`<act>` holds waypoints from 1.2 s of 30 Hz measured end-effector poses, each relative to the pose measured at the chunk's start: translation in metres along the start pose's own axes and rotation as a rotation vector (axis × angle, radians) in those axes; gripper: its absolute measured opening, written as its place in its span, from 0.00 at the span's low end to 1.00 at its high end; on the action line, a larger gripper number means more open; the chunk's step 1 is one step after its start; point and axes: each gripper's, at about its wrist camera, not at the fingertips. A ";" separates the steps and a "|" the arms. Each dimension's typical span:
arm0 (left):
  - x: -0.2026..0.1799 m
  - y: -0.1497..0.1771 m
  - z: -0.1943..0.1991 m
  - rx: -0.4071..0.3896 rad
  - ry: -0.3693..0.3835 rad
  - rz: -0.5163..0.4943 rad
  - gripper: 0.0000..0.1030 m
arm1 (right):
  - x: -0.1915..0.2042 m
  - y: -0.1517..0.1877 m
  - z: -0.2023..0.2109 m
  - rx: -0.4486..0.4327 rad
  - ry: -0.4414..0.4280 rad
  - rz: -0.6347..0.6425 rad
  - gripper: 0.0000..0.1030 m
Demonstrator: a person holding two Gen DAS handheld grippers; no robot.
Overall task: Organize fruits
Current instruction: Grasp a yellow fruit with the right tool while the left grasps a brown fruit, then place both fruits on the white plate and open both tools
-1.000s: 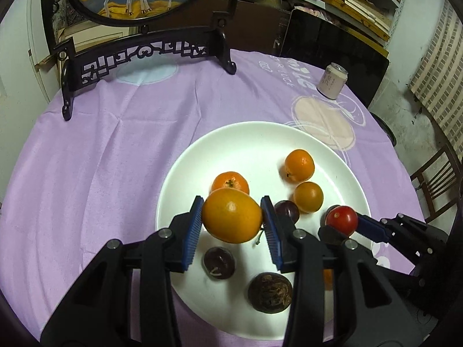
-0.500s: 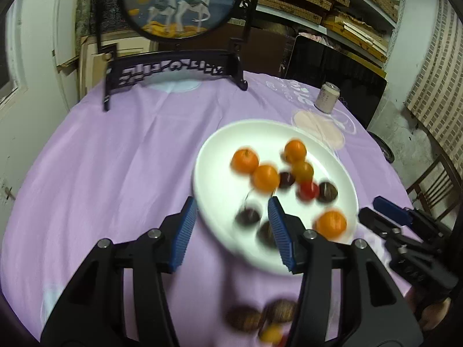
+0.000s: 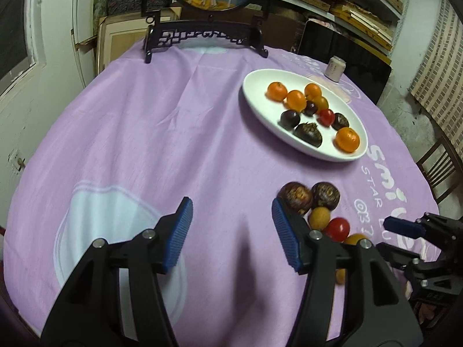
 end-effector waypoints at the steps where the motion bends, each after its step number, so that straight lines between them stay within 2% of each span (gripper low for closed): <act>1: 0.001 0.003 0.001 0.003 -0.001 0.003 0.57 | 0.001 0.001 -0.004 0.013 0.002 -0.003 0.42; 7: -0.001 0.006 0.008 -0.005 0.023 -0.015 0.59 | -0.001 0.005 -0.024 0.072 -0.036 -0.019 0.42; 8: -0.004 0.004 0.007 -0.005 0.022 -0.028 0.59 | -0.003 0.004 -0.027 0.065 -0.068 -0.035 0.41; 9: -0.008 0.003 0.004 -0.004 0.018 -0.038 0.60 | -0.002 0.004 -0.028 0.065 -0.078 -0.035 0.34; 12: -0.021 -0.001 -0.006 0.022 -0.013 -0.082 0.61 | 0.004 0.005 -0.021 0.051 -0.055 -0.004 0.35; 14: -0.032 0.000 -0.014 0.044 -0.030 -0.132 0.61 | 0.004 0.007 -0.012 0.031 -0.008 0.008 0.35; 18: -0.048 0.003 -0.032 0.090 -0.030 -0.191 0.61 | -0.013 0.014 0.002 0.014 0.039 -0.039 0.35; 25: -0.070 -0.007 -0.067 0.151 0.000 -0.220 0.61 | -0.027 0.025 0.014 0.001 0.038 -0.085 0.35; 27: -0.077 -0.012 -0.072 0.130 0.007 -0.218 0.58 | -0.030 0.027 0.016 -0.006 0.035 -0.095 0.35; 28: -0.078 -0.014 -0.074 0.129 0.019 -0.215 0.50 | -0.030 0.027 0.017 -0.009 0.035 -0.100 0.35; 29: -0.078 -0.016 -0.076 0.134 0.042 -0.207 0.38 | -0.032 0.027 0.017 -0.010 0.033 -0.104 0.35; 36: -0.080 -0.013 -0.066 0.123 0.091 -0.184 0.37 | -0.039 0.026 0.022 -0.025 0.027 -0.129 0.35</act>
Point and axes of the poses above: each gripper's, at about its wrist camera, not at the fingertips, and z roughly against the way its jaws point, x to its left, y to its underside, and after that the axes turned 4 degrees about -z, right-handed
